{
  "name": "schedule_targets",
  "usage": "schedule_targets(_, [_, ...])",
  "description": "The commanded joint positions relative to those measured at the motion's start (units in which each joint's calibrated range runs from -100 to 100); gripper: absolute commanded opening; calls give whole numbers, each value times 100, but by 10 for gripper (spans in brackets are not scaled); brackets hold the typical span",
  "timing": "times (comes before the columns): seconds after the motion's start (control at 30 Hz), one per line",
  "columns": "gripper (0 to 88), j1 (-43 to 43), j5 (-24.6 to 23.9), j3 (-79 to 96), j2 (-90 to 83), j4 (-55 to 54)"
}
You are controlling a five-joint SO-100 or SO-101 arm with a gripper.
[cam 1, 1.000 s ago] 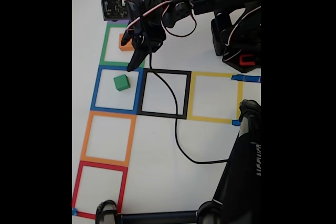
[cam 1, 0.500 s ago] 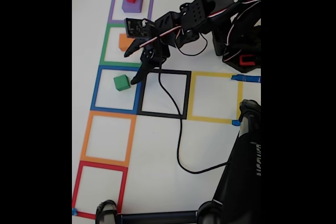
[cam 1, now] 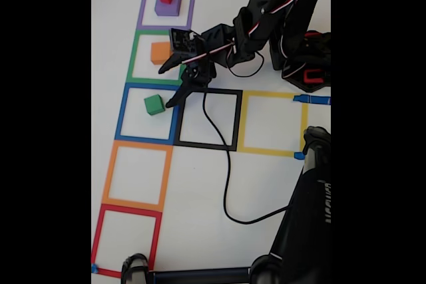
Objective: Tower of hanoi
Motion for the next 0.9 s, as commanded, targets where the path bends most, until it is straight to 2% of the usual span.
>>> schedule_targets(0.0, [314,-216,36,-260,375,-516])
schedule_targets(0.3, [307,-369,36,-1178,1957,-1463])
schedule_targets(0.87, [296,-695,36,-1933,2910,-1496])
